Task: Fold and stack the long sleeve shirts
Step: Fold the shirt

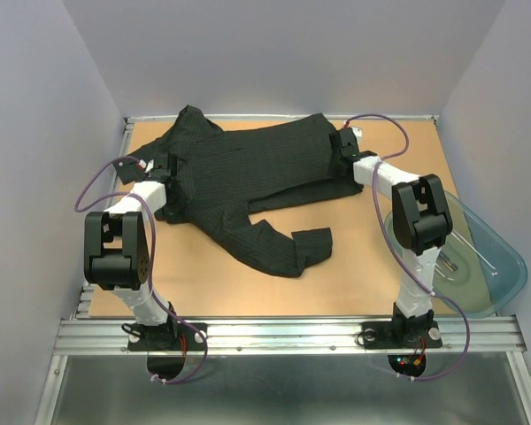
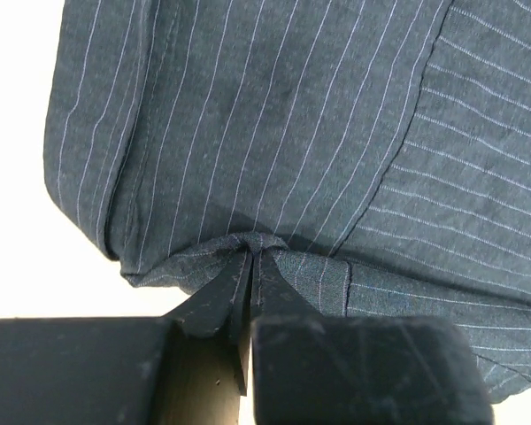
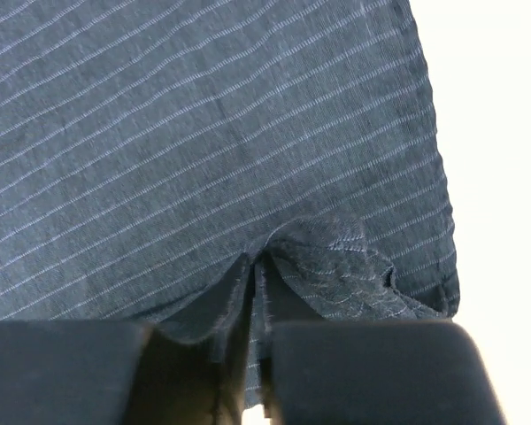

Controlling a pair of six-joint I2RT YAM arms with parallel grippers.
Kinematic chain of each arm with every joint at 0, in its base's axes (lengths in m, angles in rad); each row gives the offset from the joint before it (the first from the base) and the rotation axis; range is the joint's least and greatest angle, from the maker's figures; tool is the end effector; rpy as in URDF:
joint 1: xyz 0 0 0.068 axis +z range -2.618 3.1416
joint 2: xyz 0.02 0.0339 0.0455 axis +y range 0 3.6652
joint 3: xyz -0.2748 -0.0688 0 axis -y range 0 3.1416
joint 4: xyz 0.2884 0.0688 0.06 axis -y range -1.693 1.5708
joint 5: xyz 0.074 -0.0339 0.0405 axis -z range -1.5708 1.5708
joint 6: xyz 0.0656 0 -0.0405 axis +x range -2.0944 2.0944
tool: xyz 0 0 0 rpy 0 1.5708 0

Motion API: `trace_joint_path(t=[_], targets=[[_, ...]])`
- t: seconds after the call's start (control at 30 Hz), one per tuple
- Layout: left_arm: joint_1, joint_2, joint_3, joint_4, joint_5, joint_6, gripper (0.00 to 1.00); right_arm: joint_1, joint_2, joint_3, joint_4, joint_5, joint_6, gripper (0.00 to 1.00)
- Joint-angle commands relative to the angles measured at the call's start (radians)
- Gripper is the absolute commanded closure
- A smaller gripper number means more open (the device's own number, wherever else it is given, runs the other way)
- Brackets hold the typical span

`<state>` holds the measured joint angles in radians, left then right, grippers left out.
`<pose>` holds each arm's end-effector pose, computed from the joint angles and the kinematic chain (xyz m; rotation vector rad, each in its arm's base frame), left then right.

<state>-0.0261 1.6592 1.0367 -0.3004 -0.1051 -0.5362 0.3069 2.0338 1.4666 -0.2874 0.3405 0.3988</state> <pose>0.3976 -0.0035 0.1568 -0.6705 2.3975 -0.1061 0.4903 0.1324 0.1526 0.2599 2.3487 -0.0755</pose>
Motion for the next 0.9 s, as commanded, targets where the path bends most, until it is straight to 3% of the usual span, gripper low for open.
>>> trace_joint_path(t=[0.0, 0.13, 0.17, 0.23, 0.33, 0.5, 0.63, 0.87], targets=[[0.002, 0.005, 0.051, 0.027, -0.031, -0.001, 0.86, -0.009, 0.019, 0.092, 0.011, 0.0, -0.052, 0.85], [0.002, 0.007, 0.071, 0.033, -0.016, -0.008, 0.75, -0.009, 0.005, 0.1, 0.008, -0.031, -0.069, 0.62], [0.002, 0.005, 0.082, 0.032, -0.013, -0.008, 0.7, -0.011, -0.003, 0.101, 0.007, -0.034, -0.075, 0.48], [0.002, -0.002, 0.094, 0.026, -0.008, -0.011, 0.65, -0.011, -0.032, 0.097, 0.004, -0.035, -0.086, 0.38], [0.003, -0.031, 0.108, 0.021, 0.004, -0.016, 0.42, -0.009, -0.102, 0.068, -0.006, -0.081, -0.112, 0.2], [0.012, -0.104, 0.099, 0.01, 0.013, -0.018, 0.14, -0.006, -0.251, -0.058, -0.019, -0.254, -0.165, 0.13], [0.017, -0.159, 0.083, -0.002, 0.013, -0.002, 0.11, 0.029, -0.362, -0.187, -0.041, -0.428, -0.224, 0.13], [0.017, -0.301, -0.067, 0.035, 0.054, 0.065, 0.11, 0.207, -0.438, -0.345, -0.153, -0.443, -0.314, 0.13]])
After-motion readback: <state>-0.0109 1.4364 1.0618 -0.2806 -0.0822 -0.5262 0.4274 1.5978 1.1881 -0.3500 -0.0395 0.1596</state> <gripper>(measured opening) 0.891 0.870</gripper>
